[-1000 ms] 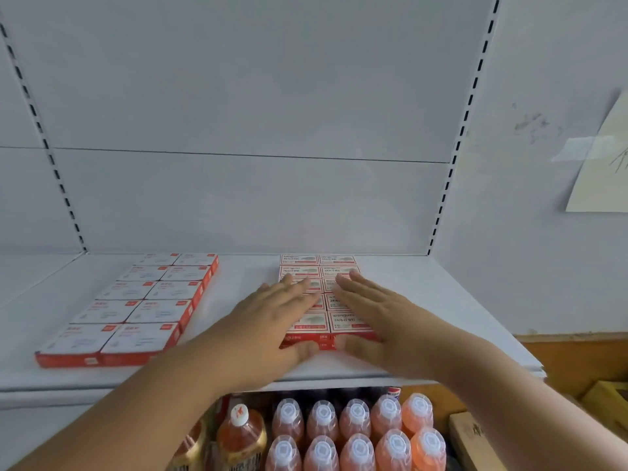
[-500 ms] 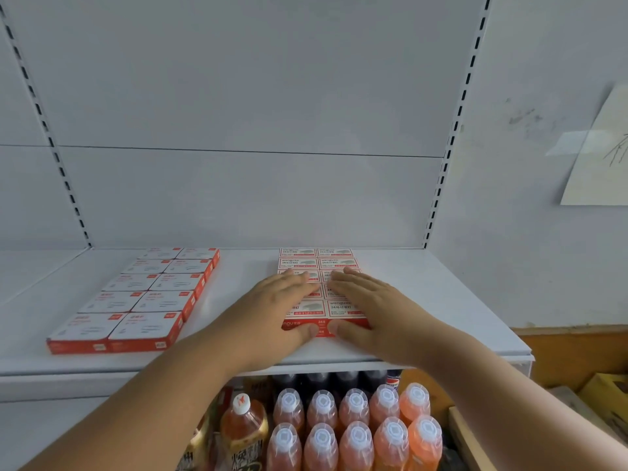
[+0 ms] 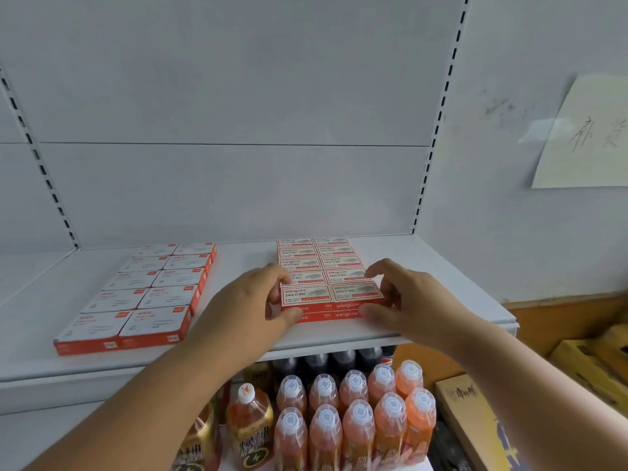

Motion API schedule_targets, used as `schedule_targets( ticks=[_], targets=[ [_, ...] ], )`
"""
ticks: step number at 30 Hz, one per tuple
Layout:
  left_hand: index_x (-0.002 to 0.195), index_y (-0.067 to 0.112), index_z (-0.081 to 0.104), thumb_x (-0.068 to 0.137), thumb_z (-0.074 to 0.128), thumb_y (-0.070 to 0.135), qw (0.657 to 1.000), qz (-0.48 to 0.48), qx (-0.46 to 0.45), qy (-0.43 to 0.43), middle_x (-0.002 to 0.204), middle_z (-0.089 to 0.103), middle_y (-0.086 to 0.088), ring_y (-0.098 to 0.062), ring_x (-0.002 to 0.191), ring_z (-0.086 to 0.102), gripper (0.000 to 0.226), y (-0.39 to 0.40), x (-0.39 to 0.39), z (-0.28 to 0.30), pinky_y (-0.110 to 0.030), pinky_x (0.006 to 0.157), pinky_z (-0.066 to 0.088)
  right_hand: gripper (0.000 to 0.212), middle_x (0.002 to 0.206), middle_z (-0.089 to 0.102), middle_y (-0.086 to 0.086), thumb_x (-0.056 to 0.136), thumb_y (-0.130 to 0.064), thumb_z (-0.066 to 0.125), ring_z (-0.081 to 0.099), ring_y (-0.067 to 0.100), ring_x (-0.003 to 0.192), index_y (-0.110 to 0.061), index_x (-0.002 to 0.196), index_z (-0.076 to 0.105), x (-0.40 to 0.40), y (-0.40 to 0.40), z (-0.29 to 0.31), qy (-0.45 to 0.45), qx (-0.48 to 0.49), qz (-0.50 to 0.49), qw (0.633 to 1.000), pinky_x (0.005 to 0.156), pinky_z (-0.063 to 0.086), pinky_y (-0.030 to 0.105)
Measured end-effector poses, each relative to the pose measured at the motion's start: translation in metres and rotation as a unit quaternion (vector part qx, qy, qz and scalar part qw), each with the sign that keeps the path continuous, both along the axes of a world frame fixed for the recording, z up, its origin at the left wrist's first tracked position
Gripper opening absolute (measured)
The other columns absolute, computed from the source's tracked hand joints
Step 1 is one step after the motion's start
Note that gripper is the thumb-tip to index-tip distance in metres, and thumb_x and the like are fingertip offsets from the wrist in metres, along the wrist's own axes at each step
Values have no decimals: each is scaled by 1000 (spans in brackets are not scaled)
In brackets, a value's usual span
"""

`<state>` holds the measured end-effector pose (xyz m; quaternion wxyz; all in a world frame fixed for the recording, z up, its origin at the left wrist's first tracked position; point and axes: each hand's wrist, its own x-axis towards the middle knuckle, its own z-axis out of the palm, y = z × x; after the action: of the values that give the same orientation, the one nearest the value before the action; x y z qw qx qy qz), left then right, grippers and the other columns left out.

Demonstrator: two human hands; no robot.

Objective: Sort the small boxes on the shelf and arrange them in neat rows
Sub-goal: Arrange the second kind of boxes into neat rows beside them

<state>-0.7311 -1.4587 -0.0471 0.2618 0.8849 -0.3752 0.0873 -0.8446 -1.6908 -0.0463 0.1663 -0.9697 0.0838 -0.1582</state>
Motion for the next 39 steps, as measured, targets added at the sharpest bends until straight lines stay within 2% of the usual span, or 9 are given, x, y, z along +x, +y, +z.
schedule_targets(
  ticks=[4, 8, 12, 15, 18, 21, 26, 31, 39],
  targets=[
    [110, 35, 53, 88, 68, 41, 1000, -20, 4, 4, 98, 49, 20, 3, 77, 52, 27, 0, -1, 2, -4, 63, 36, 30, 77, 56, -16, 85, -46, 67, 50, 0, 61, -32, 108, 54, -1, 3, -1, -11, 14, 2, 1000, 55, 37, 12],
    [103, 34, 53, 89, 67, 39, 999, -41, 11, 18, 103, 51, 20, -2, 84, 55, 21, 1, 1, 0, -5, 67, 38, 32, 94, 57, -16, 88, -49, 62, 53, -2, 72, -29, 111, 54, -1, 4, -3, 0, -20, 7, 1000, 58, 35, 10],
    [107, 35, 49, 90, 64, 42, 999, -39, 21, 16, 105, 52, 20, -3, 83, 56, 23, 1, 1, 0, -7, 66, 40, 32, 89, 53, -18, 90, -50, 58, 50, -3, 68, -29, 113, 51, -1, 3, -3, 5, -35, 16, 999, 57, 33, 10],
    [105, 33, 38, 96, 49, 47, 999, -11, 20, 43, 99, 53, 20, -4, 82, 60, 20, -3, 2, 1, -11, 62, 44, 27, 76, 59, -10, 94, -53, 46, 53, 4, 65, -30, 109, 45, 2, 0, 1, 4, 12, 13, 1000, 58, 39, 19],
    [103, 25, 38, 101, 34, 46, 996, 27, 27, 78, 102, 62, 11, -6, 81, 64, 21, -10, 12, 6, -18, 58, 50, 25, 84, 67, -4, 99, -50, 37, 60, 15, 75, -25, 102, 43, 14, -6, 7, 11, 41, -8, 999, 68, 47, 34],
    [102, 24, 40, 103, 35, 43, 994, 33, 23, 105, 103, 65, 7, -9, 82, 66, 20, -18, 18, 9, -21, 60, 54, 23, 83, 62, -1, 100, -45, 38, 56, 20, 75, -23, 96, 43, 26, -6, 9, 38, 12, -5, 999, 69, 45, 36],
    [100, 23, 40, 103, 37, 38, 993, 43, 48, 104, 105, 64, 5, -11, 83, 66, 15, -25, 22, 7, -25, 64, 57, 22, 79, 59, -2, 101, -41, 38, 53, 15, 69, -21, 95, 44, 31, -5, 11, 54, 12, 1, 998, 65, 43, 34],
    [101, 22, 42, 103, 36, 40, 990, 81, 53, 104, 99, 65, 6, -10, 77, 66, 20, -28, 27, 11, -22, 56, 51, 25, 86, 63, -1, 101, -42, 39, 58, 18, 77, -19, 99, 48, 40, -10, 15, 61, 48, -27, 997, 70, 47, 36],
    [102, 23, 42, 103, 35, 36, 988, 69, 84, 111, 104, 64, 5, -10, 81, 66, 15, -37, 34, 11, -30, 70, 60, 15, 86, 62, -3, 100, -32, 40, 59, 18, 79, -19, 99, 49, 51, -10, 12, 64, 52, -27, 996, 70, 48, 35]
  ],
)
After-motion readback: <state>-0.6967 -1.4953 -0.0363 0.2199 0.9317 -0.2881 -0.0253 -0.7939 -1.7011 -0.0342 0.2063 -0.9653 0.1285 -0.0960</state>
